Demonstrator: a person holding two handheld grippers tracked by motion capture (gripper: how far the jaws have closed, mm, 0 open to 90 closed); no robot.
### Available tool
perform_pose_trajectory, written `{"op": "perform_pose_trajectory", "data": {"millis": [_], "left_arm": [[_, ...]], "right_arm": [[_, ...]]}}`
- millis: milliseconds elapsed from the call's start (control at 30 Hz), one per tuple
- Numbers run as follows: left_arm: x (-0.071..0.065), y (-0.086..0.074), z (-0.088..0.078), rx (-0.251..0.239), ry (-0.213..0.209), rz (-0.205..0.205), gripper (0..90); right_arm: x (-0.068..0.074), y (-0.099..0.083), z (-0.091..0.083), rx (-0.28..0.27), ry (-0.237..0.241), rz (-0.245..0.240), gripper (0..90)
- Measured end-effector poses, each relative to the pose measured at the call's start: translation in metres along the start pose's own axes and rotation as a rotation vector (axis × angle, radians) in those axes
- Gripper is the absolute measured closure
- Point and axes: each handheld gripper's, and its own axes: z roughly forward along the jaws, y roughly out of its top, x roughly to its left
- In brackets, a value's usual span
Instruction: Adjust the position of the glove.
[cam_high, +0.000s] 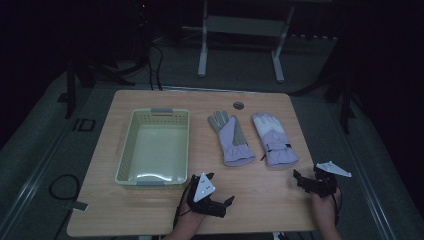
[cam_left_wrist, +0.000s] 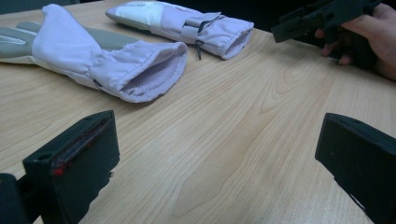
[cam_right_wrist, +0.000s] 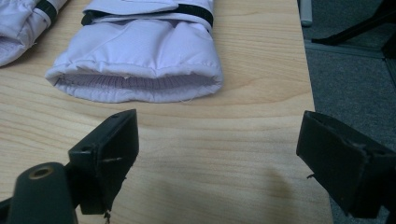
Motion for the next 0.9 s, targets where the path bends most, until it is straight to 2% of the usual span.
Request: {"op": "perform_pose_trajectory", "data": {"millis": [133,167,233,300,367,467,600,667,700,767,900], "left_arm": [[-0.001,0.000,0.000,0.005,0.001,0.009,0.0],[-0.001,0.000,0.000,0.006,0.000,0.010,0.0],[-0.001,0.000,0.000,0.007,-0.001,0.009,0.0],[-0.001,0.000,0.000,0.009,0.000,0.008,0.0],[-0.001,0.000,0.000,0.008,-0.001,0.009,2.3],[-0.001,0.000,0.000,0.005,-0.002,0.009,3.6],[-0.002,0.000,0.000,0.006,-0.003,0.013,2.6],[-0.002,0.000,0.000,0.006,0.000,0.015,2.6],[-0.002,0.000,0.000,0.006,0.000,0.016,2.6],[-0.002,0.000,0.000,0.007,0.001,0.017,2.6],[-0.001,0.000,0.000,0.008,-0.001,0.011,2.6]], "right_arm": [[-0.001,0.000,0.000,0.004,0.012,0.007,12.8],[-0.002,0.000,0.002,0.025,0.049,0.003,12.8],[-0.003,0.001,0.003,0.037,0.088,-0.002,12.7],[-0.001,0.002,0.003,0.054,0.101,-0.028,12.5],[0.002,0.005,0.000,0.042,0.132,-0.044,12.3],[0.009,0.010,-0.002,0.050,0.133,-0.087,12.2],[0.013,0.013,-0.002,0.063,0.161,-0.072,12.0],[0.015,0.014,-0.002,0.061,0.159,-0.071,12.0],[0.015,0.016,-0.003,0.063,0.166,-0.059,12.0],[0.016,0.020,-0.008,0.035,0.204,-0.021,12.1],[0.023,0.032,-0.014,-0.004,0.188,-0.048,12.1]]}}
